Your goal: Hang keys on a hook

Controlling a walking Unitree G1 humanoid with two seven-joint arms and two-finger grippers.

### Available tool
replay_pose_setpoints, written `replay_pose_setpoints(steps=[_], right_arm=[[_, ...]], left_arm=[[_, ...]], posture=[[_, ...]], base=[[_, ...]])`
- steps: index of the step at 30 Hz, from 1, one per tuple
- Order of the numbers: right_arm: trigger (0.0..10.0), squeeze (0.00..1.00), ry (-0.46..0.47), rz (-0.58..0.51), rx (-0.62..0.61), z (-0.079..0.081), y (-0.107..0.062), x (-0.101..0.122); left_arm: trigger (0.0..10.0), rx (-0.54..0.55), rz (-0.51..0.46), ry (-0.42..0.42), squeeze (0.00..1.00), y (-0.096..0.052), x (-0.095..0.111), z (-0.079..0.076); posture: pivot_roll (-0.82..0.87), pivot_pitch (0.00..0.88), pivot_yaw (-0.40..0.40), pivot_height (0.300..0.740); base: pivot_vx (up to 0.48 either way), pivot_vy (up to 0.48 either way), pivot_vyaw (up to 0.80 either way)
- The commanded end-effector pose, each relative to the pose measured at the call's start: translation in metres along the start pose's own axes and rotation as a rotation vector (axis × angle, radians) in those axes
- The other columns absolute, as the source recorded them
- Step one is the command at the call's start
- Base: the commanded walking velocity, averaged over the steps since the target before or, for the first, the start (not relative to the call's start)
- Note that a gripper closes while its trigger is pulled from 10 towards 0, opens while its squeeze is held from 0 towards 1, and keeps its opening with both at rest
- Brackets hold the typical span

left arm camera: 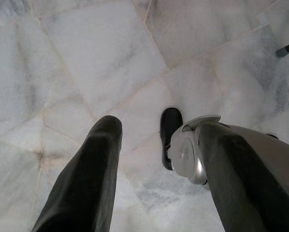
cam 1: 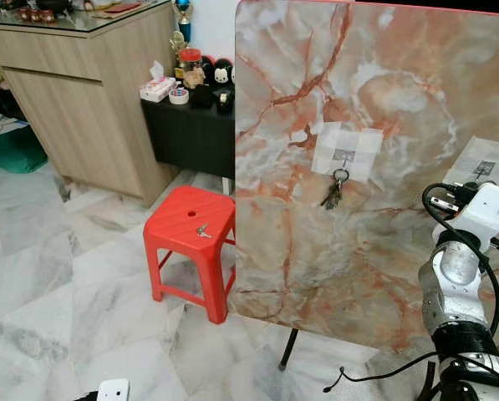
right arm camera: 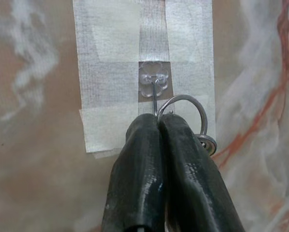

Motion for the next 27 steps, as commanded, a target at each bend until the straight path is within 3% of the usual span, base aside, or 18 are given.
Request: replay_pose_setpoints(steps=[1, 13, 27], right_arm=[[10.0, 0.0, -0.007, -0.004, -0.006, -0.002, 0.005, 0.005], [10.0, 0.0, -0.026, 0.026, 0.043, 0.004, 0.009, 0.003], [10.0, 0.0, 0.029, -0.044, 0.009, 0.001, 0.009, 0.016]], left_arm=[[10.0, 0.001, 0.014, 0.004, 0.0, -0.001, -0.004, 0.001], [10.0, 0.001, 0.012, 0.004, 0.0, 0.0, -0.002, 0.002], [10.0, 0.002, 0.012, 0.002, 0.0, -0.001, -0.002, 0.003]], posture=[[0.01, 0.0, -0.022, 0.709], [0.01, 0.0, -0.021, 0.709], [0.01, 0.0, -0.021, 0.709]], base=[[0.0, 0.0, 0.0], [0.0, 0.0, 0.0], [0.0, 0.0, 0.0]])
Point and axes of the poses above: a point about 5 cm out from each wrist's last joint towards the gripper, its own y axis pointing out of the wrist towards the gripper, its own x axis along the axis of the wrist's last joint, z = x × y, the point moved 4 cm from there along y, pointing out of the wrist towards the gripper, and after that the axes turned 14 degrees about -y, right-handed, at the moved point
